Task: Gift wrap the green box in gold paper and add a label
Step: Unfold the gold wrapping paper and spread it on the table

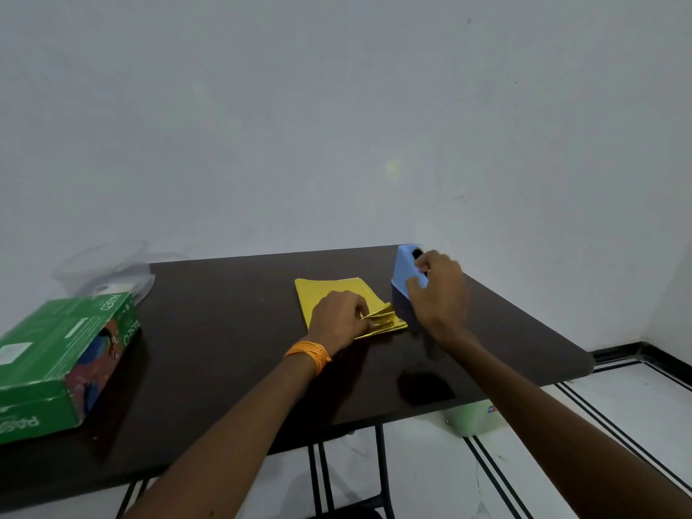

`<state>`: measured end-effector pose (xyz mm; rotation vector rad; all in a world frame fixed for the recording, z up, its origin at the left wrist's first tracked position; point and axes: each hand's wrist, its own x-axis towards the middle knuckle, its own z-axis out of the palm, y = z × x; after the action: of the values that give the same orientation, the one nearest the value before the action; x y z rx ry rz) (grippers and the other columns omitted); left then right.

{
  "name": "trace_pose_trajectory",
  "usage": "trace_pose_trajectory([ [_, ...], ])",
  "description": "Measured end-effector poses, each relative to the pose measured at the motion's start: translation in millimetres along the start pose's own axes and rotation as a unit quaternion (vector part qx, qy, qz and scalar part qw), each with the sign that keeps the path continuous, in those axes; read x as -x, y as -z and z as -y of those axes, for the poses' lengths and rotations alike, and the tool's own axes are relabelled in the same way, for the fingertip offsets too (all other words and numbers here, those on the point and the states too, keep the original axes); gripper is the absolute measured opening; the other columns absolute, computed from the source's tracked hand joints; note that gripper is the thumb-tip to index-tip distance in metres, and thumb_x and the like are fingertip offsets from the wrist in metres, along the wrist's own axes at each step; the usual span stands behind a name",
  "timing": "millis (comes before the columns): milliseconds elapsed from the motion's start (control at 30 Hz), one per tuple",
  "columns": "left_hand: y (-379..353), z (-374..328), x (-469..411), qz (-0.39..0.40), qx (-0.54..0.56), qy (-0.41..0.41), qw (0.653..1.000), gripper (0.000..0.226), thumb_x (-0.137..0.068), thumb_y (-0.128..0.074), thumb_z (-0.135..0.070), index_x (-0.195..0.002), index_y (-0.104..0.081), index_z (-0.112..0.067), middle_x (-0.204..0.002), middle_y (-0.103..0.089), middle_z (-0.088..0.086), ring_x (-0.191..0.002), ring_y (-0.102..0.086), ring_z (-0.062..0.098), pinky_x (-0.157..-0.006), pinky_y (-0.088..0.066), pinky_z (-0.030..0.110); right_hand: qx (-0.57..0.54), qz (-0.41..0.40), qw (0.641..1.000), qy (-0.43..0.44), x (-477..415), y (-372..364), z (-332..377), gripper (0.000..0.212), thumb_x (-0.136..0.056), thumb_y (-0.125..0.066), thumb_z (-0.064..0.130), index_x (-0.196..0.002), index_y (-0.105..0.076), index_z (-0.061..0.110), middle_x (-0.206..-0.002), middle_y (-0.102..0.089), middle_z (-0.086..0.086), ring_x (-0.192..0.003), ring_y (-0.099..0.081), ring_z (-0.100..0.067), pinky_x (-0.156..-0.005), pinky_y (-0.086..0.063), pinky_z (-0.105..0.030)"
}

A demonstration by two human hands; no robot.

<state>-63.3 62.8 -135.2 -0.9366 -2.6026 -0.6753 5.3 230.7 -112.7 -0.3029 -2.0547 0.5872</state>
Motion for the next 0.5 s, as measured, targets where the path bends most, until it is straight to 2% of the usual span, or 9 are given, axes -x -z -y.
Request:
trace_pose_trajectory([
  [100, 1, 14, 3, -0.085, 0.154, 0.065, 0.982, 0.012, -0.077, -0.081, -0.029, -0.082, -0.075, -0.02, -0.079, -0.07, -0.004, -0.077, -0.064, 0.012, -0.063, -0.049, 0.025, -0.072, 0.08, 0.993, -0.042, 1, -10, 0, 0.007, -0.088, -0.062, 0.011, -0.09, -0.065, 0.016, -0.082, -0.064, 0.009, -0.078, -0.06, -0.009, -0.067, -0.046, -0.023],
  [167, 14, 24, 7, -0.141, 0.273, 0.12, 0.944, 0.015, -0.071, -0.086, -0.022, -0.072, -0.072, -0.016, -0.068, -0.066, -0.007, -0.063, -0.061, 0.002, -0.056, -0.045, 0.016, -0.099, 0.15, 0.982, -0.061, -1, -20, 0, 0.006, -0.089, -0.063, 0.013, -0.087, -0.067, 0.017, -0.078, -0.066, 0.008, -0.076, -0.062, -0.006, -0.067, -0.048, -0.023],
  [233, 26, 38, 9, -0.185, 0.361, 0.179, 0.896, 0.018, -0.068, -0.088, -0.018, -0.069, -0.07, -0.016, -0.062, -0.063, -0.007, -0.055, -0.057, 0.0, -0.054, -0.046, 0.018, -0.111, 0.208, 0.97, -0.065, -5, -32, 4, 0.005, -0.088, -0.066, 0.014, -0.087, -0.071, 0.013, -0.078, -0.067, 0.006, -0.077, -0.063, -0.009, -0.067, -0.046, -0.021],
  [333, 44, 68, 13, -0.236, 0.437, 0.252, 0.83, 0.021, -0.072, -0.084, -0.022, -0.072, -0.064, -0.017, -0.07, -0.064, 0.006, -0.065, -0.06, 0.018, -0.061, -0.05, 0.033, -0.067, 0.267, 0.96, -0.05, -13, -62, 10, 0.014, -0.086, -0.068, 0.018, -0.079, -0.073, 0.007, -0.08, -0.072, -0.003, -0.081, -0.067, -0.02, -0.071, -0.049, -0.03],
  [433, 58, 102, 27, -0.263, 0.443, 0.303, 0.802, 0.021, -0.077, -0.08, -0.016, -0.079, -0.058, -0.016, -0.084, -0.066, 0.013, -0.077, -0.064, 0.025, -0.071, -0.055, 0.041, -0.02, 0.33, 0.942, -0.049, -20, -93, 16, 0.026, -0.086, -0.072, 0.028, -0.071, -0.065, 0.008, -0.072, -0.066, -0.008, -0.076, -0.065, -0.029, -0.066, -0.046, -0.032],
  [500, 64, 121, 40, -0.272, 0.453, 0.335, 0.78, 0.022, -0.079, -0.077, -0.01, -0.084, -0.057, -0.016, -0.091, -0.066, 0.014, -0.082, -0.065, 0.025, -0.077, -0.057, 0.044, 0.016, 0.367, 0.93, -0.023, -21, -111, 21, 0.028, -0.089, -0.071, 0.033, -0.09, -0.069, 0.005, -0.086, -0.068, -0.012, -0.087, -0.066, -0.029, -0.076, -0.051, -0.037],
])
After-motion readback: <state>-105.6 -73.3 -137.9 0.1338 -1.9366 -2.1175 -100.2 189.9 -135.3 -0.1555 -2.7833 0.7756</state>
